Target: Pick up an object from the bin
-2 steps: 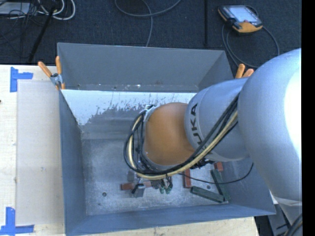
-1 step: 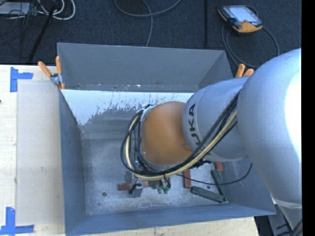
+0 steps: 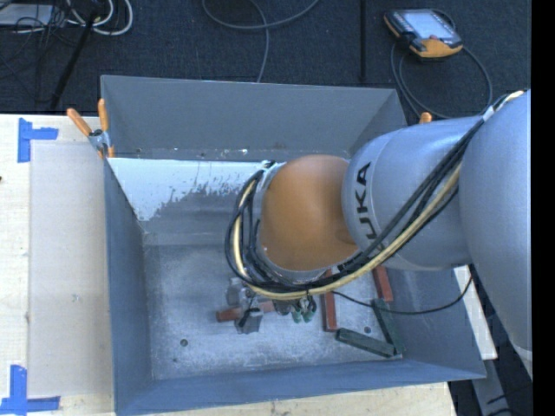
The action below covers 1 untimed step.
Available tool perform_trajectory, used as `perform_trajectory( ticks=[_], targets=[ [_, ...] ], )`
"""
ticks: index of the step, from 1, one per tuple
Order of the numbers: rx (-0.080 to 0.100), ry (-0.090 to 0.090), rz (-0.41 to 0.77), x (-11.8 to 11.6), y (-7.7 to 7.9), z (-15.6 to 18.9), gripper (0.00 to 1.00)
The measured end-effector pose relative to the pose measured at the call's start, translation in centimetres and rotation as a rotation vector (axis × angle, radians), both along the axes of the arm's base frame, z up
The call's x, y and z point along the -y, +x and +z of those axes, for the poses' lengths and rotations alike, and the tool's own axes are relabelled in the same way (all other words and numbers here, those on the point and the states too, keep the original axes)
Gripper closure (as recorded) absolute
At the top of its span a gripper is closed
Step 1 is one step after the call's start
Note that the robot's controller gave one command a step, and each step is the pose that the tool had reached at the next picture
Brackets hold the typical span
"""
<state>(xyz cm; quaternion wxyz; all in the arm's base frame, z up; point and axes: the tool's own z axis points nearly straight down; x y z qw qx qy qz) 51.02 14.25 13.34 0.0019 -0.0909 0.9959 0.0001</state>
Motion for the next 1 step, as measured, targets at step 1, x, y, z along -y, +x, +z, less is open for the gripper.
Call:
perform_trajectory(
  ticks=[1],
  targets=[
    [-0.004,0.0,0.013,-1.03,0.23,8.46,1.0]
  ],
)
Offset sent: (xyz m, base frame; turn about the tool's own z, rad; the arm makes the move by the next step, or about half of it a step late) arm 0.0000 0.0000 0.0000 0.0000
